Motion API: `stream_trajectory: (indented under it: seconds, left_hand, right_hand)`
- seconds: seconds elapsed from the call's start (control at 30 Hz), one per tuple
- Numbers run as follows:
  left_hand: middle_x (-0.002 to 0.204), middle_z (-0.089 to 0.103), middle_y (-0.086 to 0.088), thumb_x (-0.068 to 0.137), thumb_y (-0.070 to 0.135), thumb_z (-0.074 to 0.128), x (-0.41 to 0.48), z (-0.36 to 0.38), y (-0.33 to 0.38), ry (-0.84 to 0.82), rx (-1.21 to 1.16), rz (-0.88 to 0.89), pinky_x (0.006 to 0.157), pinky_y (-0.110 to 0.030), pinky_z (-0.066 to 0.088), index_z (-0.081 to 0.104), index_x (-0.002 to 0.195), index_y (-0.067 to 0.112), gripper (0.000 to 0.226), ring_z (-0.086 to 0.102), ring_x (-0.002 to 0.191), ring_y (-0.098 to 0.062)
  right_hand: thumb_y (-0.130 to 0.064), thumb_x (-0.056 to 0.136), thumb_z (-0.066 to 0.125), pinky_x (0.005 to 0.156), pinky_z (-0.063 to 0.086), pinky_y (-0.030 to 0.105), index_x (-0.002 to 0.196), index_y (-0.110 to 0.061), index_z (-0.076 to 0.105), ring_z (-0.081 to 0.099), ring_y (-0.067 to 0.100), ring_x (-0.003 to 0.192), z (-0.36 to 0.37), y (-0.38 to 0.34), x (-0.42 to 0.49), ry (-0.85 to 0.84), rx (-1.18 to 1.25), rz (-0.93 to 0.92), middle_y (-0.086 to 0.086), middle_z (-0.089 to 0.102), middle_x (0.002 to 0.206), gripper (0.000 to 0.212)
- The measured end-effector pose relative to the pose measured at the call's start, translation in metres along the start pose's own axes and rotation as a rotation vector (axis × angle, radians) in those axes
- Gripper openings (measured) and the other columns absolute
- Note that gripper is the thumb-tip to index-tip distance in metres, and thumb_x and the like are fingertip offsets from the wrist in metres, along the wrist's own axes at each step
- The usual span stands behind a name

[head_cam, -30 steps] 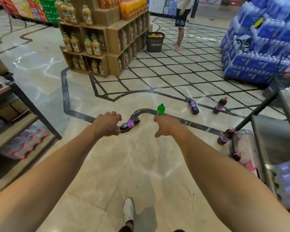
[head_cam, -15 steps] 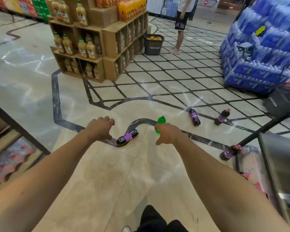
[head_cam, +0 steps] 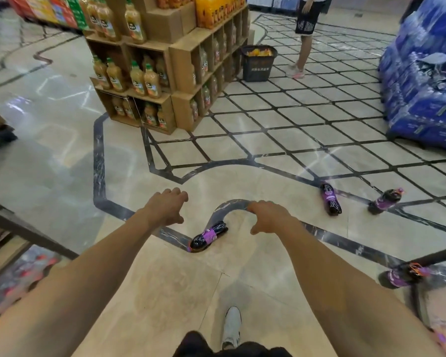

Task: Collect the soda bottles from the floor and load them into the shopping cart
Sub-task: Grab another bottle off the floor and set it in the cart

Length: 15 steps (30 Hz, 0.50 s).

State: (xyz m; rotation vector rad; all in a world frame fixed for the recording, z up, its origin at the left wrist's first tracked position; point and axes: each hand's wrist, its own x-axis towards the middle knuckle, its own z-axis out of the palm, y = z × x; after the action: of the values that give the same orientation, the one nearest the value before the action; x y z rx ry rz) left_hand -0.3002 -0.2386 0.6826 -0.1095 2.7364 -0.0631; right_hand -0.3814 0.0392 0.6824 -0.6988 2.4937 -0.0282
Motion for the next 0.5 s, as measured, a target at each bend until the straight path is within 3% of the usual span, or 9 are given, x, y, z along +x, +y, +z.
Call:
stream_trajectory:
  seconds: [0.33, 0.5]
  left_hand:
    - [0.139, 0.049, -0.005, 0.088, 0.043, 0.076, 0.132, 0.034, -0.060, -0.149, -0.173, -0.059, 0.098, -0.040, 0.048, 0.043, 0.144, 0.022, 0.068, 0.052, 0.121, -0.026]
    - [0.138, 0.050, -0.007, 0.089, 0.045, 0.072, 0.194, 0.082, -0.103, -0.235, -0.254, -0.102, 0.096, -0.042, 0.046, 0.044, 0.144, 0.019, 0.067, 0.052, 0.124, -0.029]
  right_hand:
    - [-0.038, 0.087, 0.085, 0.111, 0.045, 0.040, 0.157, -0.021, 0.041, 0.051, 0.028, 0.141, -0.015, -0.003, 0.178, -0.165, -0.020, -0.042, 0.003, 0.047, 0.159, 0.084]
    - [-0.042, 0.086, 0.083, 0.105, 0.049, 0.042, 0.155, -0.024, 0.041, 0.052, 0.030, 0.135, 0.009, -0.007, 0.263, -0.246, -0.026, -0.033, 0.006, 0.051, 0.153, 0.083]
